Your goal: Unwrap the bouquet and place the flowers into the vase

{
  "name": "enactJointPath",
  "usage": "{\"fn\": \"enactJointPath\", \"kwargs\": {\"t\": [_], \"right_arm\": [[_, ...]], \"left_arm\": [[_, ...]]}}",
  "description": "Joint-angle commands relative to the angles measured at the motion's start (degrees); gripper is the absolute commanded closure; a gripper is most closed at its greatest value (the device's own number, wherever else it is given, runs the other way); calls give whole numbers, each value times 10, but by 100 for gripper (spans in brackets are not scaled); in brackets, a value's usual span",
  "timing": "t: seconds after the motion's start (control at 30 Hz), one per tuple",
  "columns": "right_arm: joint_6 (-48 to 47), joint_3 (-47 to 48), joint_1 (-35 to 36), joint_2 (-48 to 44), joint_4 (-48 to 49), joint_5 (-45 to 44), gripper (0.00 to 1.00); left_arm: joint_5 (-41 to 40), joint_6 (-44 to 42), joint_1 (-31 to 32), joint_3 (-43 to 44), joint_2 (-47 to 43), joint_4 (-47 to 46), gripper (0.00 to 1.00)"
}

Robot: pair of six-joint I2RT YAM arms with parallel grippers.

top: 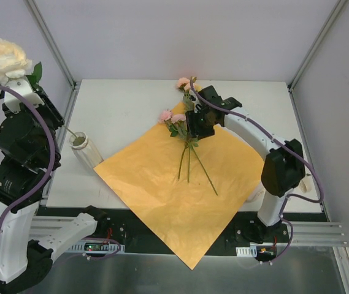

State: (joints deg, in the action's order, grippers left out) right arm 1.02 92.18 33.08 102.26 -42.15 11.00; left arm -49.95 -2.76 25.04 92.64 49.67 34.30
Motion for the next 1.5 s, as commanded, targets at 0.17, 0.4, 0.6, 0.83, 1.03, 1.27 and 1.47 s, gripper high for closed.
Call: {"fn": "enactJointPath", "kwargs": {"t": [0.17, 0.4, 0.6, 0.83, 1.03, 1.27, 1.47], "right_arm": [[22, -30, 25, 48, -35, -36, 47], [61, -52, 52, 94, 8, -36, 56], [72, -52, 55, 131, 29, -70, 59], [63, -50, 54, 143, 44, -98, 84], [64, -64, 46, 56, 44, -58, 99], [147, -175, -57, -100, 154, 259, 99], [90, -168, -68, -107, 75, 271, 99]], "left_arm": [[22, 86, -3, -1, -25, 41, 35], [132, 148, -3, 39, -30, 117, 26], [294, 207, -3, 86, -20, 143, 24], [412, 241, -3, 119, 26, 149, 19], [466, 242, -3, 143, 70, 155, 18], [569, 262, -3, 177, 144, 165, 18], [608, 279, -3, 166, 176, 167, 18]]}}
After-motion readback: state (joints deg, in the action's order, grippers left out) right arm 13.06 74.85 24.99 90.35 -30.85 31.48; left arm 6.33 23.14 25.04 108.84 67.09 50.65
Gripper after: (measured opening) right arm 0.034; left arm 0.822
